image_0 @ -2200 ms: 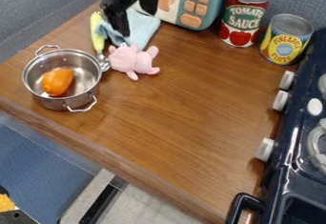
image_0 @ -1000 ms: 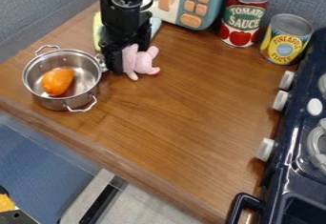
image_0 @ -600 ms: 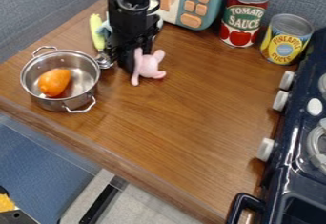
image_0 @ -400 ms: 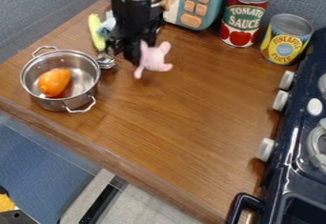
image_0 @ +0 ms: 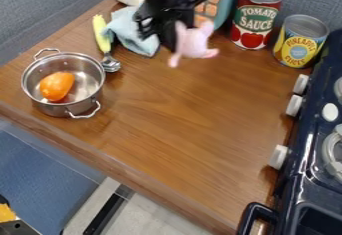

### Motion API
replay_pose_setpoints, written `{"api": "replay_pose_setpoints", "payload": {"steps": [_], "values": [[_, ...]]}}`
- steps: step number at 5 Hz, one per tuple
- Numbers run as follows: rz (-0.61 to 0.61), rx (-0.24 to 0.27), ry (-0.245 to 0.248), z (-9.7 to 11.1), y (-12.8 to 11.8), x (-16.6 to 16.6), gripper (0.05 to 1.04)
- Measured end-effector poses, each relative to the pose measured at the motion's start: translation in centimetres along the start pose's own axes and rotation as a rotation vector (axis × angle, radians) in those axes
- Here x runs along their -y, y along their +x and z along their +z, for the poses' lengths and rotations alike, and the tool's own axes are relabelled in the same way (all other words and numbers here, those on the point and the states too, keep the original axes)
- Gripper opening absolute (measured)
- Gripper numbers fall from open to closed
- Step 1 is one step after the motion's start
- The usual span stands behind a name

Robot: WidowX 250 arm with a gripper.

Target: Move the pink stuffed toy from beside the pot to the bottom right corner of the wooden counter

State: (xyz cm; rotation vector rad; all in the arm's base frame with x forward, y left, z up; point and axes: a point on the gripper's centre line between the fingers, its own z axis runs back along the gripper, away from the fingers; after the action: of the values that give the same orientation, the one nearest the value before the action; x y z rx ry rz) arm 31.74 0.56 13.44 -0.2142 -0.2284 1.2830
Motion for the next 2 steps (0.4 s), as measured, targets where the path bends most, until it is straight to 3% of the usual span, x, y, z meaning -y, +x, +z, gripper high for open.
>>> {"api": "replay_pose_setpoints", "payload": {"steps": [1, 2], "values": [[-0.043, -0.022, -0.035, 0.7, -4.7, -1.1, 0.274], [-0.087, -0.048, -0.029, 0.3, -8.6, -3.0, 0.274]]}}
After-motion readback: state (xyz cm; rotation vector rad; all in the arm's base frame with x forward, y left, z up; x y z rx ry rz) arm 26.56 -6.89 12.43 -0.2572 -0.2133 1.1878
